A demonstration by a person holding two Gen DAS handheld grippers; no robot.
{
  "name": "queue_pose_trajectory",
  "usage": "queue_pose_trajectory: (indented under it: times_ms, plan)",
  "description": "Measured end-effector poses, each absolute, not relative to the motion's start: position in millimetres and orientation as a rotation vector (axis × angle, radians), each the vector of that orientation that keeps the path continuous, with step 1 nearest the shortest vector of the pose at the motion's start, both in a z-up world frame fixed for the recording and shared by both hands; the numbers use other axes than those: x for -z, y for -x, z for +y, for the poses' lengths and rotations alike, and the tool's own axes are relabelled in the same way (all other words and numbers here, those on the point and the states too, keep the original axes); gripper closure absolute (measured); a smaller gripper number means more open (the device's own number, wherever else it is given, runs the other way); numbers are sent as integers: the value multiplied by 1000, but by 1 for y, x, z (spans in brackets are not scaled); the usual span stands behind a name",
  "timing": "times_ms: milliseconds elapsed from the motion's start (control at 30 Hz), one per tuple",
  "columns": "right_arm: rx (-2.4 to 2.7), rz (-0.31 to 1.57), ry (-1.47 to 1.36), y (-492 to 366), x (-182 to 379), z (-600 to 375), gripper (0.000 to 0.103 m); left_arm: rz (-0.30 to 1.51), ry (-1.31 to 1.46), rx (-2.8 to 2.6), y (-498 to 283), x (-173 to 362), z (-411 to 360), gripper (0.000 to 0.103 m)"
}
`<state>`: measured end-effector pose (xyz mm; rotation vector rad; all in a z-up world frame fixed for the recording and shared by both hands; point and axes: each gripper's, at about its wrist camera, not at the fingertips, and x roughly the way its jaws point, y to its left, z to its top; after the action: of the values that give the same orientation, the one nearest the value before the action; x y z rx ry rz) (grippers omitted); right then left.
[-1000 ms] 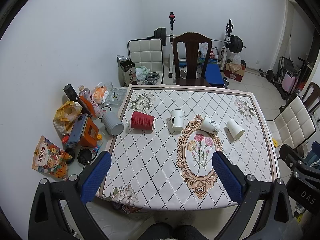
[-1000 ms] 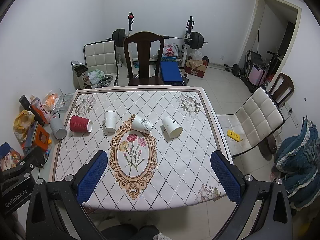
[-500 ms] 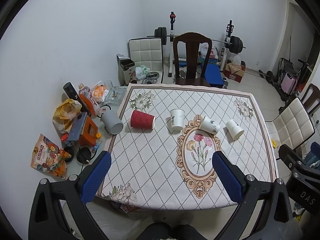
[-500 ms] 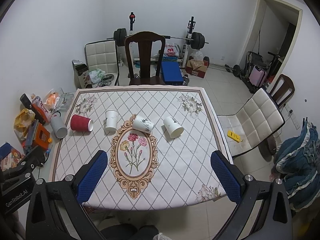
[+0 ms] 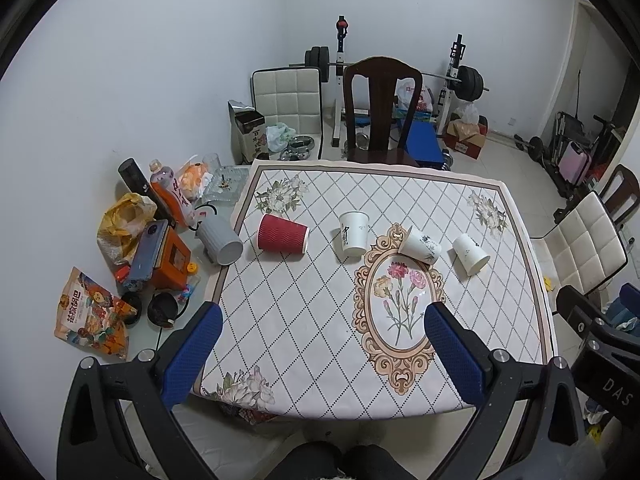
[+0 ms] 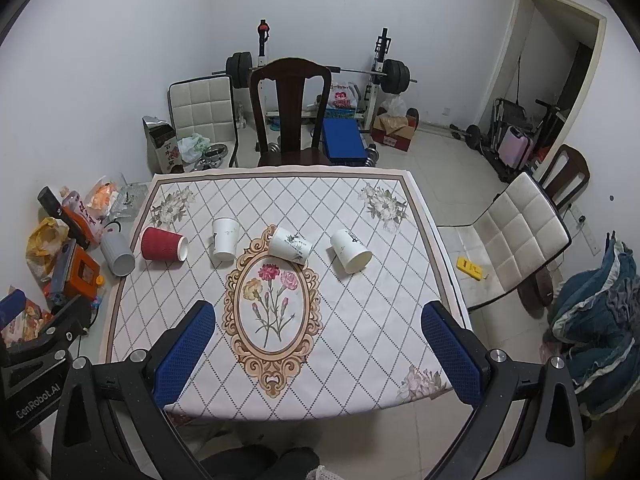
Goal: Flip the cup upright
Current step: 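Move the right tool toward the white bamboo-print cup lying on its side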
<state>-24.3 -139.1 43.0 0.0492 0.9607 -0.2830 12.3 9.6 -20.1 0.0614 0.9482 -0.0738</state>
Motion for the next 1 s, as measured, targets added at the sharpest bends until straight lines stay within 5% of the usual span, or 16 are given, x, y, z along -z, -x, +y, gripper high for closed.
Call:
queue_pose_trajectory:
  times_ms: [400,1000]
  plan:
    - [379,1032,-136,-9,16,-151,0,1022,-95,89,-59,83,18,0]
    - [619,1444,-226,-66,255,-296,0,1355,-185,71,-175,240,-91,0]
